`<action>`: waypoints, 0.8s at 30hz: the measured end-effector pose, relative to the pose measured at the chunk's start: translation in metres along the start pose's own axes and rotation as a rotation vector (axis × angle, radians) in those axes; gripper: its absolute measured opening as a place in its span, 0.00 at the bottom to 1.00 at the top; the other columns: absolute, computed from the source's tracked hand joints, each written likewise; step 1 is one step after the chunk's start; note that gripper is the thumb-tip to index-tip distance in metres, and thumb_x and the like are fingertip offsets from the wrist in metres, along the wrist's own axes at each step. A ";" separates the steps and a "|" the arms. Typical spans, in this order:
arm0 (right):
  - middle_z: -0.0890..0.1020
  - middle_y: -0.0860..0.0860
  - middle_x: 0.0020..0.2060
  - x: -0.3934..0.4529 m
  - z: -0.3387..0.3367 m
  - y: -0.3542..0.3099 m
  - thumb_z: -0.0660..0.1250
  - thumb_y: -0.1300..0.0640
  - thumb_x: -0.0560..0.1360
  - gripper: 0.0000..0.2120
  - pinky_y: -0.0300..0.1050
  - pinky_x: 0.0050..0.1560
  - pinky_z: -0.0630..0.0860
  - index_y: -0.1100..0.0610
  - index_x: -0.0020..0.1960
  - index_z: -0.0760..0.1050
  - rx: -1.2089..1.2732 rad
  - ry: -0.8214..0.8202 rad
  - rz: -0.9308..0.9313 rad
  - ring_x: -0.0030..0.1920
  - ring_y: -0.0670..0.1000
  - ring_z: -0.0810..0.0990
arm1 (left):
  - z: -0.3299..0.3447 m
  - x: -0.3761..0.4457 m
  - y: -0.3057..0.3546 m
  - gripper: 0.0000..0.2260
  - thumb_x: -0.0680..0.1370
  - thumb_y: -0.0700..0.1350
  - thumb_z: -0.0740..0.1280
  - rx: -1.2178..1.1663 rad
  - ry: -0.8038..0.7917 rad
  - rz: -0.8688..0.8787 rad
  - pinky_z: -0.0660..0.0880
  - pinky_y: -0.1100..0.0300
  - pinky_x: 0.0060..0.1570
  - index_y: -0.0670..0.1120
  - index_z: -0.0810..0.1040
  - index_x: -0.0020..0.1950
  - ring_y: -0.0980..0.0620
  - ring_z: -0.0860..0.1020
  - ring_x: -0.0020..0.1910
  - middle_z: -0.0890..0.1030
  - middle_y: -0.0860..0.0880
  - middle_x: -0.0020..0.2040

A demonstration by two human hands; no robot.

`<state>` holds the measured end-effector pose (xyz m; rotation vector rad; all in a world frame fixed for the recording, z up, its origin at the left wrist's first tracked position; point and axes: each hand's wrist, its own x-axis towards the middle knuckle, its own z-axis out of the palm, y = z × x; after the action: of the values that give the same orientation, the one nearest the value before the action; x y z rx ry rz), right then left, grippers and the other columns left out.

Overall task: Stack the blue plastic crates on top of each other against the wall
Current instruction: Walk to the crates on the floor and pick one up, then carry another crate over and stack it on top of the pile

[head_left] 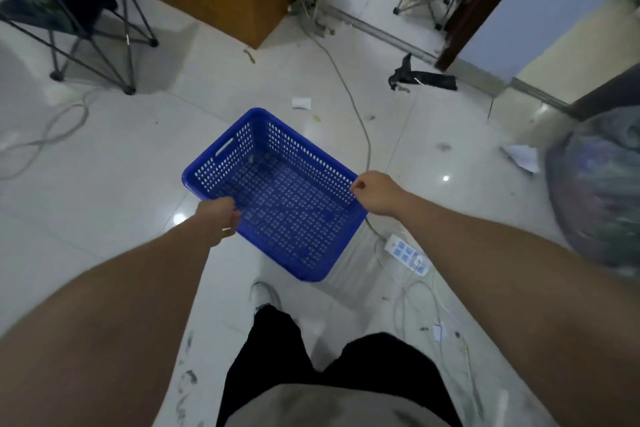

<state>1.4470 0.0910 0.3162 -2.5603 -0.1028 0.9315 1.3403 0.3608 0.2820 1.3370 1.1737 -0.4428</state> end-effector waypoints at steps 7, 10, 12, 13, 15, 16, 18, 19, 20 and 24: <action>0.81 0.60 0.51 0.151 0.005 -0.008 0.61 0.53 0.77 0.14 0.54 0.52 0.77 0.63 0.53 0.77 -0.021 -0.063 -0.044 0.52 0.61 0.80 | 0.032 0.107 0.008 0.02 0.79 0.39 0.64 -0.109 -0.031 -0.175 0.75 0.53 0.47 0.41 0.75 0.46 0.49 0.77 0.39 0.78 0.41 0.49; 0.80 0.48 0.44 0.253 0.036 0.016 0.59 0.49 0.76 0.10 0.57 0.61 0.73 0.53 0.47 0.74 -0.064 -0.059 -0.022 0.48 0.54 0.79 | 0.045 0.182 -0.014 0.07 0.77 0.36 0.65 -0.148 0.016 -0.255 0.75 0.49 0.54 0.40 0.75 0.55 0.47 0.76 0.42 0.76 0.41 0.54; 0.79 0.47 0.43 0.321 0.067 0.037 0.58 0.49 0.75 0.08 0.63 0.70 0.63 0.50 0.46 0.72 -0.103 -0.095 0.031 0.49 0.53 0.77 | 0.059 0.232 -0.031 0.23 0.76 0.37 0.67 -0.191 0.188 -0.236 0.75 0.47 0.57 0.43 0.67 0.70 0.45 0.75 0.48 0.73 0.42 0.58; 0.79 0.48 0.46 0.349 0.084 0.047 0.58 0.48 0.75 0.09 0.65 0.72 0.57 0.51 0.50 0.73 -0.128 -0.127 0.054 0.51 0.54 0.77 | 0.067 0.252 -0.041 0.31 0.76 0.38 0.68 -0.195 0.295 -0.212 0.75 0.47 0.57 0.46 0.59 0.75 0.44 0.75 0.52 0.71 0.43 0.62; 0.77 0.52 0.59 0.399 0.114 0.065 0.58 0.47 0.75 0.22 0.67 0.74 0.46 0.53 0.66 0.69 -0.186 -0.130 0.101 0.62 0.56 0.74 | 0.084 0.287 -0.067 0.39 0.75 0.41 0.68 -0.149 0.449 -0.206 0.73 0.49 0.54 0.48 0.49 0.79 0.42 0.75 0.58 0.67 0.44 0.70; 0.73 0.53 0.66 0.418 0.127 0.073 0.59 0.47 0.75 0.29 0.67 0.75 0.44 0.54 0.73 0.61 -0.198 -0.101 0.111 0.69 0.58 0.69 | 0.092 0.302 -0.082 0.39 0.75 0.40 0.68 -0.128 0.487 -0.225 0.72 0.51 0.52 0.47 0.48 0.79 0.43 0.74 0.57 0.67 0.44 0.70; 0.66 0.54 0.74 0.444 0.147 0.083 0.60 0.49 0.76 0.38 0.65 0.75 0.42 0.55 0.79 0.46 -0.186 -0.072 0.099 0.75 0.58 0.63 | 0.100 0.326 -0.109 0.34 0.77 0.37 0.65 -0.111 0.520 -0.291 0.70 0.59 0.48 0.42 0.52 0.79 0.49 0.73 0.47 0.73 0.47 0.60; 0.66 0.54 0.74 0.455 0.154 0.087 0.60 0.51 0.76 0.38 0.64 0.76 0.45 0.54 0.80 0.43 -0.176 -0.060 0.075 0.74 0.58 0.64 | 0.101 0.335 -0.118 0.31 0.77 0.34 0.63 -0.104 0.509 -0.309 0.72 0.62 0.45 0.40 0.57 0.78 0.51 0.73 0.43 0.75 0.47 0.57; 0.66 0.55 0.74 0.465 0.158 0.088 0.60 0.52 0.77 0.38 0.63 0.76 0.50 0.54 0.80 0.43 -0.168 -0.042 0.040 0.72 0.59 0.66 | 0.101 0.343 -0.122 0.28 0.76 0.32 0.63 -0.086 0.494 -0.311 0.74 0.63 0.43 0.39 0.61 0.75 0.51 0.74 0.42 0.76 0.46 0.58; 0.67 0.57 0.67 0.498 0.164 0.078 0.62 0.52 0.75 0.32 0.58 0.66 0.69 0.52 0.76 0.56 -0.090 -0.016 -0.030 0.65 0.61 0.70 | 0.088 0.368 -0.128 0.18 0.73 0.30 0.62 -0.196 0.544 -0.329 0.77 0.53 0.56 0.38 0.74 0.62 0.45 0.78 0.52 0.77 0.43 0.59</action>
<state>1.7242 0.1801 -0.1271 -2.6266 -0.1919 0.9563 1.4206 0.3790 -0.1086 1.1240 1.8539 -0.1871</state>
